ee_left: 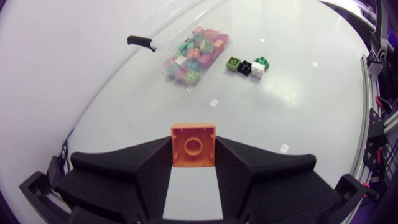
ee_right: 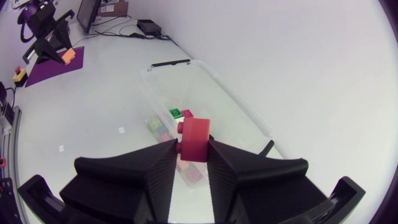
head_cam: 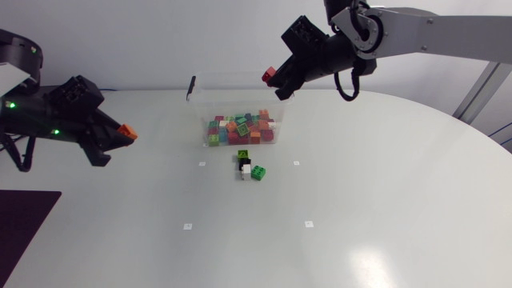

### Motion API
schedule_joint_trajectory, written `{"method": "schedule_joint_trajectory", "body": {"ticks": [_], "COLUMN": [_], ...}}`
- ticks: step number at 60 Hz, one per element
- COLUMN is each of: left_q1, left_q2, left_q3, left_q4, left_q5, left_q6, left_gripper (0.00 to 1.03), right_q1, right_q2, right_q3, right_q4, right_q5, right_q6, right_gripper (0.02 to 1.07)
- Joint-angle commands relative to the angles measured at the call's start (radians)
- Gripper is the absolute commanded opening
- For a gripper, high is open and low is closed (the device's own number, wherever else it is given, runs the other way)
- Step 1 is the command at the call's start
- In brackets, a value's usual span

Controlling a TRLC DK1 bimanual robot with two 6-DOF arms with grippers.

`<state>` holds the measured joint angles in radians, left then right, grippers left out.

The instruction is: Place the duplo bricks in the container

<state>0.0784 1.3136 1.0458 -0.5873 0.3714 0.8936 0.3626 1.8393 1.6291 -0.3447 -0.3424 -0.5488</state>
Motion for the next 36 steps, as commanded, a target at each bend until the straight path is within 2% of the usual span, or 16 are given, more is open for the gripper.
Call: {"method": "schedule_joint_trajectory", "body": {"ticks": [1,9,31,36], "left_q1": [-0.046,-0.104,-0.235,-0.249], "left_q2": [0.059,0.130,0.326,0.375], "left_q3": [0.057,0.120,0.293,0.341], "left_q4": [0.038,0.138,0.287,0.307], "left_q5": [0.020,0.020,0.018,0.018], "left_q6": [-0.084,-0.159,-0.280,-0.298], "left_gripper": [0.26,0.26,0.27,0.27], "right_q1": [-0.016,-0.024,-0.039,-0.042], "right_q2": [0.067,0.141,0.347,0.390], "right_q3": [0.081,0.167,0.394,0.448], "right_q4": [0.010,-0.002,-0.043,-0.056], "right_q5": [0.010,0.025,0.056,0.065], "right_q6": [0.035,0.044,0.081,0.092], "right_gripper": [0.18,0.18,0.20,0.30]}}
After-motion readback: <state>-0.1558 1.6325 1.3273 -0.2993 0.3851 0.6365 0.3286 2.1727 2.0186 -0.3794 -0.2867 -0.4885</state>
